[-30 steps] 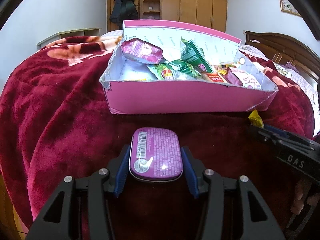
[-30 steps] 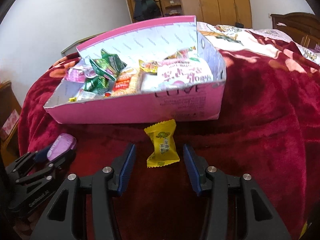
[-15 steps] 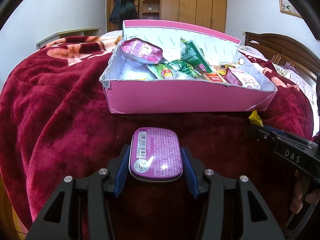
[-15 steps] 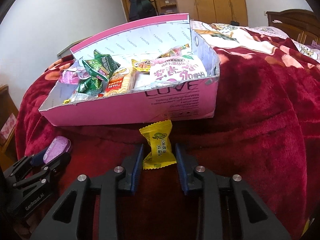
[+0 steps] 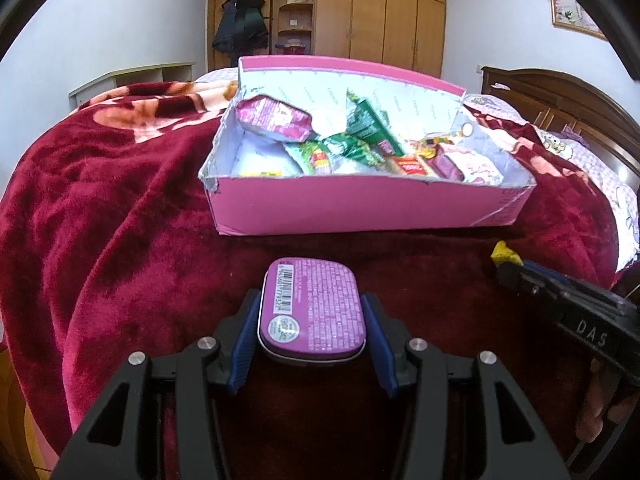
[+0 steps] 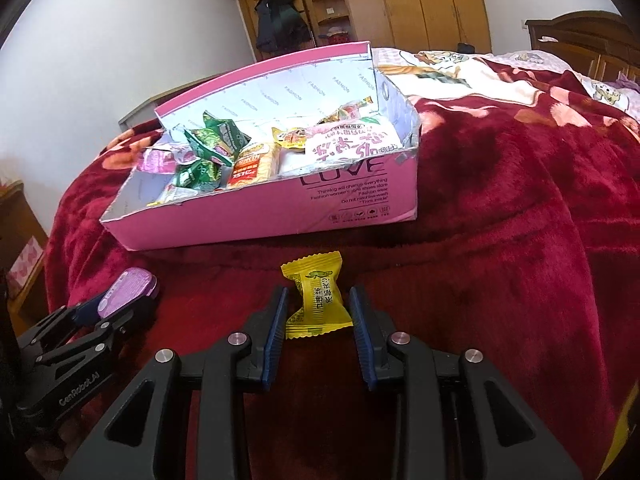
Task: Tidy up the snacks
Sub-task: 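Carry the purple tin over the box with the left tool while the right tool carries the candy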
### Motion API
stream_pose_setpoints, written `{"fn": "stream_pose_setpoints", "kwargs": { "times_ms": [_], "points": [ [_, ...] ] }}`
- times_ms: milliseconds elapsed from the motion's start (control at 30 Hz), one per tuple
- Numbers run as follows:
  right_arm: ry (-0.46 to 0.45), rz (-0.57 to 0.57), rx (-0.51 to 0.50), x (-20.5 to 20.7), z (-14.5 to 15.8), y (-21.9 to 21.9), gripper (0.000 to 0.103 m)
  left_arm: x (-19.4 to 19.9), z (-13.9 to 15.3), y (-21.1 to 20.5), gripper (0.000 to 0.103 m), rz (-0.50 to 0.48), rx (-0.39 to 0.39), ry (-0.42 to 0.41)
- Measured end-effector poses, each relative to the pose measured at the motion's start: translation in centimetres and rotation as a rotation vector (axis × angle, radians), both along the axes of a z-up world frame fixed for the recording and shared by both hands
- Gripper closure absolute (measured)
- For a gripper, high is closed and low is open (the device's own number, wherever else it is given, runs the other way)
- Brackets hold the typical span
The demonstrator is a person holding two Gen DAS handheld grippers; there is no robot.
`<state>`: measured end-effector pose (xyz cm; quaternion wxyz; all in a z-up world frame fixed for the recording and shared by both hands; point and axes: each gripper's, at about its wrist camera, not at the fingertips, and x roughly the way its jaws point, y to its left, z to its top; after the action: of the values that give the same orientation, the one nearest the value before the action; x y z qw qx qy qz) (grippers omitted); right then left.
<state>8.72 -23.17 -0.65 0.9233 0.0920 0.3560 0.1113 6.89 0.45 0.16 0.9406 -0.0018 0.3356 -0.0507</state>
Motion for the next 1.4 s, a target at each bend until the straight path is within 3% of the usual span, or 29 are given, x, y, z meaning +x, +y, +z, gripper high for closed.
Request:
{"fn": "stream_pose_setpoints", "kwargs": {
  "times_ms": [833,1400],
  "points": [
    [-0.095,0.039,0.056,-3.3,3.9,-0.3,0.07,-1.4,4.5,-0.4,0.051,-0.04,-0.022,-0.091],
    [-0.127,0.038,0.035,-2.1,5.4,-0.7,0.07,3.9,7.8,0.5,0.051,-0.008,-0.012,-0.151]
  ]
}}
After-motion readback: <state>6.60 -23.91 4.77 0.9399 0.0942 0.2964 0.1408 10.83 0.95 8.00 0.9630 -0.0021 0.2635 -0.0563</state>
